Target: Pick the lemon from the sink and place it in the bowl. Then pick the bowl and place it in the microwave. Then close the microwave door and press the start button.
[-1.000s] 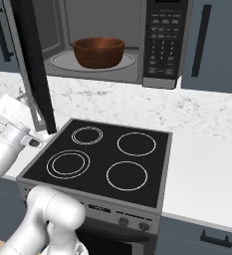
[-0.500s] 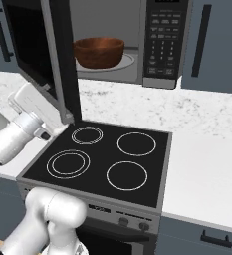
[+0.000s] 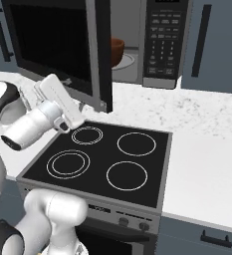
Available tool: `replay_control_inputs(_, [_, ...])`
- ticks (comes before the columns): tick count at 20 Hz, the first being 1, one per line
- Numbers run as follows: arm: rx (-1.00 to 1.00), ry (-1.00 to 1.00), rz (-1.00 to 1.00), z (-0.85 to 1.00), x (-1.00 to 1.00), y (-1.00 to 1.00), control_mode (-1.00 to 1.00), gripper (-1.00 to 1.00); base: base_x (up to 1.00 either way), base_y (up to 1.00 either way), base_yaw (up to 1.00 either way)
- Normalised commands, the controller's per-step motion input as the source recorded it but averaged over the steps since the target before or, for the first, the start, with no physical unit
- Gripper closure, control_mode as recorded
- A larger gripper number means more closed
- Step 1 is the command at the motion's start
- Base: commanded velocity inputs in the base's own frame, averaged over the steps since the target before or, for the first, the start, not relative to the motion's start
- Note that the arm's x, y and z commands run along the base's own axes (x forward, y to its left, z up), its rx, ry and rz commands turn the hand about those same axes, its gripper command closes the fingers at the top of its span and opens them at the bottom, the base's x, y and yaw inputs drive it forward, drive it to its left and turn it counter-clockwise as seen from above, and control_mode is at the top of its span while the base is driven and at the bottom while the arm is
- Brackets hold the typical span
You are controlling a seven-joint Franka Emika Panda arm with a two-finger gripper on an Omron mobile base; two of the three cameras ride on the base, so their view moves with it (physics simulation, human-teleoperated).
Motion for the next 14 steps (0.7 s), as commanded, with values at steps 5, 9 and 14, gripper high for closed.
replay_control_inputs(5, [0.00,0.39,-0.12,0.46,0.37,0.00,-1.00,-1.00,0.00,0.00,0.00])
replay_control_inputs(9, [0.00,0.26,-0.09,0.59,0.32,0.00,-1.00,-1.00,0.00,0.00,0.00])
replay_control_inputs(14, [0.00,0.17,-0.08,0.60,0.25,0.00,-1.00,-1.00,0.00,0.00,0.00])
